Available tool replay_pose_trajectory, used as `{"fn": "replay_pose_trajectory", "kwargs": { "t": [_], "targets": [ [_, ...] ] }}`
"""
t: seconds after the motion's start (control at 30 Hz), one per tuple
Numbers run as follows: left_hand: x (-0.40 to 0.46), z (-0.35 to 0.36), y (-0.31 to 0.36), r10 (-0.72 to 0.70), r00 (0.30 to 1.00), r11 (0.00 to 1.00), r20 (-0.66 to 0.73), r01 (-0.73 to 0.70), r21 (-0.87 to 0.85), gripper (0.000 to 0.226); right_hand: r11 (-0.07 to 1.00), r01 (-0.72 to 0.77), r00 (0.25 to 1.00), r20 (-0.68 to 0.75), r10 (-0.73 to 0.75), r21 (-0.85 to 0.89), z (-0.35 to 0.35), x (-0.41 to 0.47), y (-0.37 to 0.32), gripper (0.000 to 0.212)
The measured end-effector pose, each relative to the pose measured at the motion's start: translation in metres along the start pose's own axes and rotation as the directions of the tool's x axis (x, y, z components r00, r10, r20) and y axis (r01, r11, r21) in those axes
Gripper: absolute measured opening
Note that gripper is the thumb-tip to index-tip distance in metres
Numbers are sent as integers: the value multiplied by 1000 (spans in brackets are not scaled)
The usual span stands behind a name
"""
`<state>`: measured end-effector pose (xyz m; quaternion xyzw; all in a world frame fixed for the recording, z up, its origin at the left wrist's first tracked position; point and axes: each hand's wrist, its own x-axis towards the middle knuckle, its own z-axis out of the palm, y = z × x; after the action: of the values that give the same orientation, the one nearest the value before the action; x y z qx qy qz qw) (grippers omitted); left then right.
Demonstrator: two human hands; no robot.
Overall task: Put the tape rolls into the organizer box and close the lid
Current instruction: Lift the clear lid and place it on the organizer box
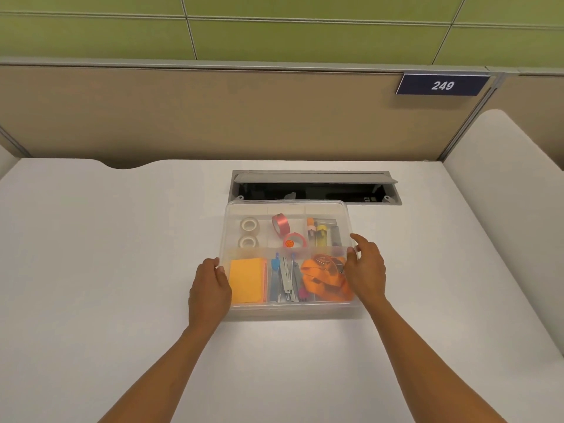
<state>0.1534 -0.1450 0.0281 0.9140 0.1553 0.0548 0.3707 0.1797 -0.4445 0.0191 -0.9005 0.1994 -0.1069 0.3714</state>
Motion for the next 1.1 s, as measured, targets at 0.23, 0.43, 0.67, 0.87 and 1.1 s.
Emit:
{"fn": "replay_pose_trajectory", "kwargs": {
  "t": [0.23, 0.43, 0.67, 0.87, 1.1],
  "targets": [
    [27, -14, 7, 56, 990, 998, -130, -57, -2, 37, 991, 100, 994, -30, -102, -84, -4, 22, -7, 44],
    [83, 2, 41, 275, 953, 939, 126, -294, 178, 62, 943, 272, 957, 158, -244, -191, 17, 63, -29, 57],
    [112, 25, 39, 233, 933, 869, 275, -327, 372, 79, 928, 256, 957, 208, -203, -270, 35, 80, -21, 77],
    [114, 33, 30, 237, 943, 877, 235, -312, 365, 79, 940, 264, 957, 181, -227, -218, 37, 82, -20, 82],
    [106, 25, 36, 245, 962, 933, 116, -267, 242, 69, 991, 110, 992, 56, -115, 82, 26, 72, -24, 56]
  ]
}}
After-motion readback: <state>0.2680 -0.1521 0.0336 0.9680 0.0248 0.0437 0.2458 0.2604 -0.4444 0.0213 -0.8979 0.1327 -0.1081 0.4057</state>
